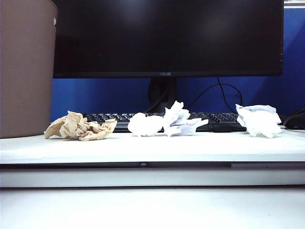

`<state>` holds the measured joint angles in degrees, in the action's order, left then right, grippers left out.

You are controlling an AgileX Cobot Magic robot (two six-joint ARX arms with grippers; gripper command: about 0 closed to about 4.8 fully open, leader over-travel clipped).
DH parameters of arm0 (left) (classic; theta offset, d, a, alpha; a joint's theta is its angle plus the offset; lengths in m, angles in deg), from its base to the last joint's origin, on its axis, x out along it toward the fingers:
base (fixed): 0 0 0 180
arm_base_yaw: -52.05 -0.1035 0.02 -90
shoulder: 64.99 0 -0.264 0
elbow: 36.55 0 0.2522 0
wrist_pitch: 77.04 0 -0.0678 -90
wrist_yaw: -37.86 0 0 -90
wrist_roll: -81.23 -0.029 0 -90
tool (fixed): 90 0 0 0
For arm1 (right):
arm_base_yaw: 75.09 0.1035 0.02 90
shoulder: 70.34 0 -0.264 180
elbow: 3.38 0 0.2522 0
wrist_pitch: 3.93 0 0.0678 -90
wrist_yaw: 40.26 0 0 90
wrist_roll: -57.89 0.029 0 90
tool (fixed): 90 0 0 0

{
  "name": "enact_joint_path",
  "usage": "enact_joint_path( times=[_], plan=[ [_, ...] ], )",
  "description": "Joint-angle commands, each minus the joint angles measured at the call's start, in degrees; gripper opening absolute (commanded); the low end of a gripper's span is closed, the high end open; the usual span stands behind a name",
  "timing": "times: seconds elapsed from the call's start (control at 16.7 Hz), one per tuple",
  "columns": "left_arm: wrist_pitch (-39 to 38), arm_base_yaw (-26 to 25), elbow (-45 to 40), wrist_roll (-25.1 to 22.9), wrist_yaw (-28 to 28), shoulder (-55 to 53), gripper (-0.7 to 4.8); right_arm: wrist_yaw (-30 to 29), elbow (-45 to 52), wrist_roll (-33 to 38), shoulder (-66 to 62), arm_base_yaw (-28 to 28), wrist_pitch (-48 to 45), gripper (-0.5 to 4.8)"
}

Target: Pick up all paper balls from the table and place them in the pink trash can.

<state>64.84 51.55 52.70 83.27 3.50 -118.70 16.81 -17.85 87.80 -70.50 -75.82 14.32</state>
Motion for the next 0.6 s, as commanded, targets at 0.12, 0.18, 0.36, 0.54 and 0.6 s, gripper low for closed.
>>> enact_joint_path(
  times=[0.12,0.18,0.36,0.54,0.6],
  plan=[
    [-43.98,6.45,25.38,-22.62,-26.51,-22.16,-0.06,-4.66,-0.24,-0.37,0.09,2.03,-1.01,-0.05],
    [-46.88,10.08,26.49,-23.54,-32.5,-24.81,-0.06,-3.98,-0.24,-0.37,0.09,3.06,-0.92,-0.05],
    [-50.38,22.62,26.32,-28.44,-44.37,-31.63,-0.06,-2.51,-0.24,-1.9,0.09,6.29,-0.76,-0.05],
    [-54.58,34.91,26.29,-30.56,-54.77,-38.01,0.08,-1.62,-0.24,-1.9,0.09,7.32,-0.42,-0.05],
    [-54.6,36.87,26.29,-30.53,-56.02,-39.26,0.29,-1.51,-0.24,-1.9,0.09,7.17,-0.42,-0.05]
  ],
)
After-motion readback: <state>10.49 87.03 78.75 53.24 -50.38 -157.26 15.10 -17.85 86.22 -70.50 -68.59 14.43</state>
